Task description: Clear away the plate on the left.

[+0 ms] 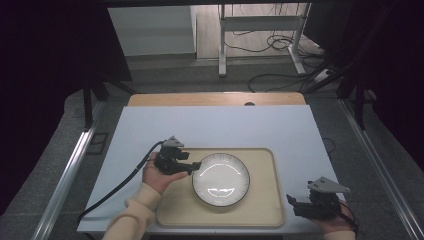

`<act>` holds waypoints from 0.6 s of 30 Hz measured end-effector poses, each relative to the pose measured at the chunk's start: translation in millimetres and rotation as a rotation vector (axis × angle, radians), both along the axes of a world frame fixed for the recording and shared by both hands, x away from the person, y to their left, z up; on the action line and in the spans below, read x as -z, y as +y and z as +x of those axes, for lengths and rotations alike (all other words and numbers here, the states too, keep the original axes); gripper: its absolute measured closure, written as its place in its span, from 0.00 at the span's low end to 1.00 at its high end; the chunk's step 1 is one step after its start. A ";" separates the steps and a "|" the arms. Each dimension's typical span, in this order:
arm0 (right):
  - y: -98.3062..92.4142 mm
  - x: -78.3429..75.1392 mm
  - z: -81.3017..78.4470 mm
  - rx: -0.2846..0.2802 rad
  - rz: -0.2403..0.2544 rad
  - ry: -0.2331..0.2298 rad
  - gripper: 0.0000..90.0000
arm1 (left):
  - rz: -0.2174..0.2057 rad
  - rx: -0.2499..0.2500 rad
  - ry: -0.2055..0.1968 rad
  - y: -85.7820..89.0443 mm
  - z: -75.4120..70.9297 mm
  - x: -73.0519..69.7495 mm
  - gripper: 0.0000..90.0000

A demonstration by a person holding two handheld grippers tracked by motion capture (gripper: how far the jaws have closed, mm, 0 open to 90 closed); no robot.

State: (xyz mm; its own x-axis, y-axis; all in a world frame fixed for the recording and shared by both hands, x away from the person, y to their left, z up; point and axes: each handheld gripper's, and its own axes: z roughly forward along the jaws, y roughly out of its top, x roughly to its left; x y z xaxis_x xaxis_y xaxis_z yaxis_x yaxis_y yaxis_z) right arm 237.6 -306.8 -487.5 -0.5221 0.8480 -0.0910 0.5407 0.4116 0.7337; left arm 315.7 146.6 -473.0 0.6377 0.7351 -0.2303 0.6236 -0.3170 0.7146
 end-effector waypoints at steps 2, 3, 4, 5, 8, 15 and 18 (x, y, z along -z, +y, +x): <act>-0.2 -0.1 0.0 -0.001 0.000 -0.001 0.16 | -0.010 -0.024 -0.012 11.0 -6.4 -3.3 0.39; -0.2 -0.2 0.0 -0.002 0.000 -0.001 0.16 | -0.007 -0.034 -0.019 14.5 -9.0 -4.4 0.38; -0.1 -0.2 0.0 -0.003 0.000 -0.002 0.16 | 0.008 -0.049 -0.035 18.3 -13.0 -5.7 0.38; 0.1 -0.2 -0.1 -0.005 0.000 -0.001 0.16 | 0.026 -0.059 -0.050 22.0 -17.2 -6.7 0.37; 0.7 -0.2 0.0 -0.009 -0.003 -0.002 0.16 | 0.042 -0.076 -0.067 35.1 -31.0 -7.7 0.36; 1.2 -0.2 -0.1 -0.009 -0.005 -0.004 0.16 | 0.086 -0.131 -0.096 62.6 -59.3 0.3 0.36; 1.2 0.4 0.4 -0.011 -0.005 0.002 0.16 | 0.084 -0.149 -0.087 71.9 -67.0 2.6 0.35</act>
